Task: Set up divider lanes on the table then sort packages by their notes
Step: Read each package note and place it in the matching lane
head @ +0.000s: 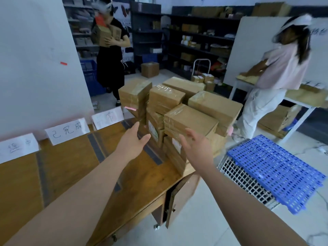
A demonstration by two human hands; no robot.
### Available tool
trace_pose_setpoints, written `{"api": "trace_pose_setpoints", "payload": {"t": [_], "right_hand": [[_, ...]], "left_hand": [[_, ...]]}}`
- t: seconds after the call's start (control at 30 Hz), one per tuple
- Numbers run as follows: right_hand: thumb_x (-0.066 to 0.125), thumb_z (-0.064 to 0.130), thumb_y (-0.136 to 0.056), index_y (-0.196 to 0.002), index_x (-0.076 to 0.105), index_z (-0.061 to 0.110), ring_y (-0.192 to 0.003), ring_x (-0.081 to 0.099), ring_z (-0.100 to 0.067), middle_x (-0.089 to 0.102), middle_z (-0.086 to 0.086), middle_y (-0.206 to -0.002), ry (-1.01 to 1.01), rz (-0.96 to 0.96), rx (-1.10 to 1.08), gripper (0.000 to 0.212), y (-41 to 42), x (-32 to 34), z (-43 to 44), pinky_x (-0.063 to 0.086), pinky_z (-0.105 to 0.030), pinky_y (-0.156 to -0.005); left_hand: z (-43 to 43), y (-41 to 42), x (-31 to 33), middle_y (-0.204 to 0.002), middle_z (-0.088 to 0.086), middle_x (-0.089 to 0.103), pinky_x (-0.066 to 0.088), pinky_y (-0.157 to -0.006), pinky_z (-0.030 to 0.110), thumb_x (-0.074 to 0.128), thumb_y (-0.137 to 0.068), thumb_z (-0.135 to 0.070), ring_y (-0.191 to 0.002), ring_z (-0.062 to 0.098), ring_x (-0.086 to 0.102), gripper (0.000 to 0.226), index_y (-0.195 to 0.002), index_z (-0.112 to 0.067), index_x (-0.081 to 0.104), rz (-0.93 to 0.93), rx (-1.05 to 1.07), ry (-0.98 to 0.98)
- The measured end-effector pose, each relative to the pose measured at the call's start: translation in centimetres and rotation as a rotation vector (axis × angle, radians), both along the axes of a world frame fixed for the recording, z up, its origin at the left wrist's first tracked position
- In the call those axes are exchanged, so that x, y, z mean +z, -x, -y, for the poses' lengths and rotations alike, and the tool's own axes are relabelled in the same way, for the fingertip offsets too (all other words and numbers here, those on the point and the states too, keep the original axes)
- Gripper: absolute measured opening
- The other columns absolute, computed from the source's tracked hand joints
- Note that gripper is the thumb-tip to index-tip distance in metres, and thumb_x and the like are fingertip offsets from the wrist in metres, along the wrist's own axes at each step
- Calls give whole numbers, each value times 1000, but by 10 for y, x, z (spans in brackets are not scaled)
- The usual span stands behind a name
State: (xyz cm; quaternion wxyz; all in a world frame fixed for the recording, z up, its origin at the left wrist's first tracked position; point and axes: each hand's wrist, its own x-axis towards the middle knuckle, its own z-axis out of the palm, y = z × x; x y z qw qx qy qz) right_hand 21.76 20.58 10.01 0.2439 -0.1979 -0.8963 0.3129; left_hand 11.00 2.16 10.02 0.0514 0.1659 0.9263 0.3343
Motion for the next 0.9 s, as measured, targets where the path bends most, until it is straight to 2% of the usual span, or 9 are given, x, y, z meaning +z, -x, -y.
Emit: {"api": "trace_pose_setpoints", "payload": {"t": [0.17, 0.23, 0.3, 0.33, 0.43, 0.57, 0.67, 0.8, 0.9], "right_hand": [[55, 47, -92, -132, 57, 18, -111, 59, -18, 63, 0, -125, 20, 63, -126, 49, -5, 28, -50, 48, -37, -95], [57, 45, -90, -130, 57, 14, -103, 60, -21, 65, -3, -115, 38, 113, -172, 50, -3, 30, -81, 47, -33, -85], [60, 46, -88, -115, 59, 12, -90, 58, -22, 62, -1, -96, 92, 182, -186, 43, 1, 30, -107, 43, -30, -68], [61, 48, -86, -106, 57, 12, -85, 57, -22, 60, 0, -89, 144, 212, -190, 41, 4, 27, -108, 43, -31, -65], [61, 57, -80, -104, 58, 13, -84, 61, -20, 65, -1, -89, 286, 246, -152, 50, 9, 12, -115, 51, -36, -75], [64, 48, -84, -112, 60, 17, -91, 59, -16, 64, 2, -101, 530, 179, -44, 43, 15, 3, -129, 45, -29, -78], [63, 50, -85, -119, 57, 18, -99, 61, -17, 65, 4, -109, 530, 129, -12, 47, 16, -5, -128, 50, -32, -87], [59, 47, -89, -117, 58, 18, -93, 60, -12, 64, 6, -106, 538, 78, 0, 40, 10, -7, -124, 47, -25, -80], [57, 46, -90, -112, 63, 19, -92, 62, -11, 67, 10, -99, 513, 31, 31, 36, 2, -9, -122, 47, -25, -73]], "left_hand": [[-40, 4, 18, -161, 4, 22, 28, -114, 42, 45, -98, -51, -146, 25, 25, 75, -157, -20, 12, 49, -33, -53], [-70, 8, 22, -162, 6, 21, 27, -115, 42, 42, -98, -53, -146, 27, 25, 75, -157, -19, 10, 71, -49, -60], [-97, 12, 28, -162, 8, 19, 26, -115, 42, 42, -98, -54, -147, 28, 24, 77, -157, -18, 9, 103, -21, -70], [-99, 15, 30, -162, 8, 18, 26, -115, 42, 42, -98, -54, -147, 29, 24, 78, -157, -17, 8, 118, -5, -69], [-113, 27, 25, -163, 8, 14, 24, -116, 41, 43, -98, -53, -148, 29, 20, 79, -157, -16, 7, 201, 11, -87], [-138, 32, 25, -162, 6, 16, 24, -116, 44, 44, -98, -52, -147, 29, 20, 78, -157, -18, 7, 266, 67, -165], [-142, 26, 22, -159, 5, 23, 31, -113, 45, 49, -96, -52, -144, 29, 28, 76, -156, -22, 14, 283, 128, -286], [-131, -1, 19, -150, 4, 37, 38, -105, 41, 50, -94, -53, -134, 26, 41, 68, -151, -23, 29, 209, 207, -342], [-119, -24, 18, -139, 1, 47, 41, -92, 31, 50, -95, -51, -119, 19, 49, 60, -145, -20, 39, 147, 287, -390]]}}
